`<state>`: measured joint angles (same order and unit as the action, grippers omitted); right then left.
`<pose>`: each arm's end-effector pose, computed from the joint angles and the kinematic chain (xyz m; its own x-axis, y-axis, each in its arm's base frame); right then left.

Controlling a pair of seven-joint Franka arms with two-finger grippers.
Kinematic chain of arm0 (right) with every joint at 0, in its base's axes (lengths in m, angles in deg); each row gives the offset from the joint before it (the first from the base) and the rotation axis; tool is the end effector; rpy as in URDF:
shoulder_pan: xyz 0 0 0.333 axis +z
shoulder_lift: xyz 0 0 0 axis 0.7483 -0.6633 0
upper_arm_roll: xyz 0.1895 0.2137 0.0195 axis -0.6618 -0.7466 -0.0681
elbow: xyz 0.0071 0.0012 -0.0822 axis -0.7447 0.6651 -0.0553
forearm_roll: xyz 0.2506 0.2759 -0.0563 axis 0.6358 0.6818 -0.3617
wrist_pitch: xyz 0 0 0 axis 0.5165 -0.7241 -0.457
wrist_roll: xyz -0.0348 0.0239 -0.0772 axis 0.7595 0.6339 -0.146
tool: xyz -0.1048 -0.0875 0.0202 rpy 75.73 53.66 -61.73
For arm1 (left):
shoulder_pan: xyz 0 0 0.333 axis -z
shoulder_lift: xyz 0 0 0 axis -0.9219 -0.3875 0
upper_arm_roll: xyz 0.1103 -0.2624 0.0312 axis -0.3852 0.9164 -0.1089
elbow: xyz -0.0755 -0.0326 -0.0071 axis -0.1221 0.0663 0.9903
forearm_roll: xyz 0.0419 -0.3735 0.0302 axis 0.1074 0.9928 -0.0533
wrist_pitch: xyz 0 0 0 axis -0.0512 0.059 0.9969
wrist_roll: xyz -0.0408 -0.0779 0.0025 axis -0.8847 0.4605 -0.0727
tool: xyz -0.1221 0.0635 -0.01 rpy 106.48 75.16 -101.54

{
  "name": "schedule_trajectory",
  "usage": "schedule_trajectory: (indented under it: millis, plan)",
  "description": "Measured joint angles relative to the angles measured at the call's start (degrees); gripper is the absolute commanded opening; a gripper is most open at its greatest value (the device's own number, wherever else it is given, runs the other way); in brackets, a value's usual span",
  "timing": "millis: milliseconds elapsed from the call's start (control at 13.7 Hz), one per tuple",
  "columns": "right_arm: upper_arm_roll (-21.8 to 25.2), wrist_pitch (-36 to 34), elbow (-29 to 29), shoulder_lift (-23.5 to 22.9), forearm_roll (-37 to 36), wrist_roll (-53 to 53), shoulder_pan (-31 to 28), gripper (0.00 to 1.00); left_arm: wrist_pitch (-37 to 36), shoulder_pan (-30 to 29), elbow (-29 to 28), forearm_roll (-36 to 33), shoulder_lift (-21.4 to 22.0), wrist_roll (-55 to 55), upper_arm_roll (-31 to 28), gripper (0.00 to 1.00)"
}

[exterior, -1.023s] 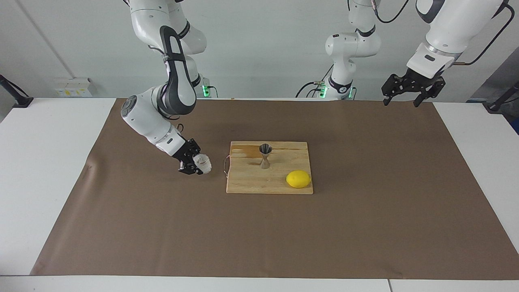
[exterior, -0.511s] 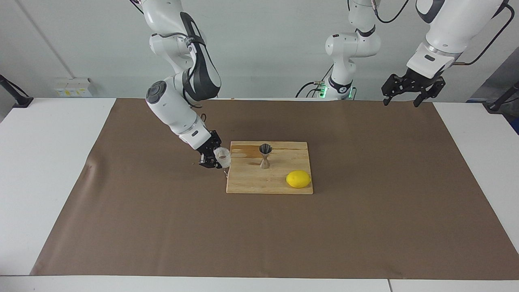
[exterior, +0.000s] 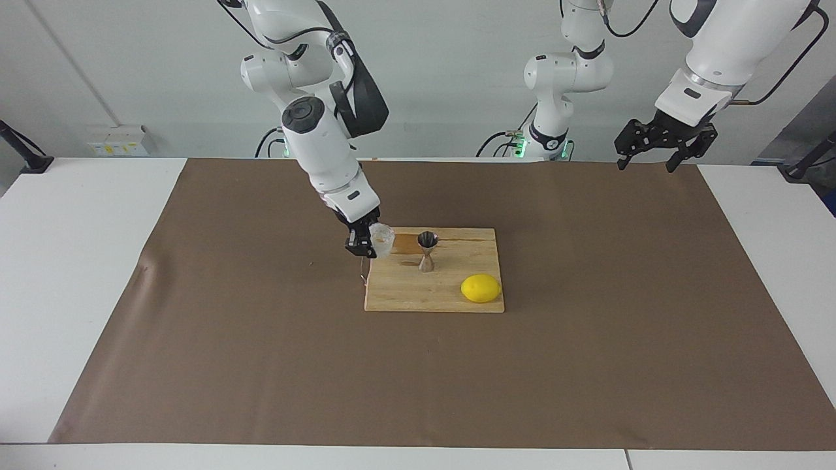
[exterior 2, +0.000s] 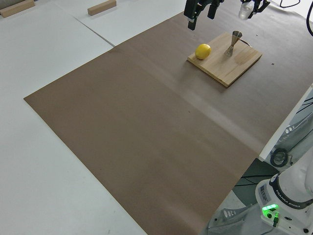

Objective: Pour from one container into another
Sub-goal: 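Lift the white cup with the right gripper and carry it over the steel cup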

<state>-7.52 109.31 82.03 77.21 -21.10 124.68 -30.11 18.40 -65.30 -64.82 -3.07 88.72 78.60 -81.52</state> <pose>0.5480 0.2419 0.3924 0.1935 0.9540 0.2288 0.9790 -0.2029 0.0180 0.5042 -0.0515 0.5740 0.9927 -0.1156 -0.0343 -0.1152 -0.9932 0.0135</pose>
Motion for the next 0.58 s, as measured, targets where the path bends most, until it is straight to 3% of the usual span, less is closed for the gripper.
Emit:
schedule_trajectory:
  millis: [585]
  plan:
    - [0.0, -0.2, -2.3, -2.4, -8.6, -6.9, 5.3, 0.0, 0.0, 0.0, 0.0, 0.0, 0.0, 0.0, 0.0, 1.0]
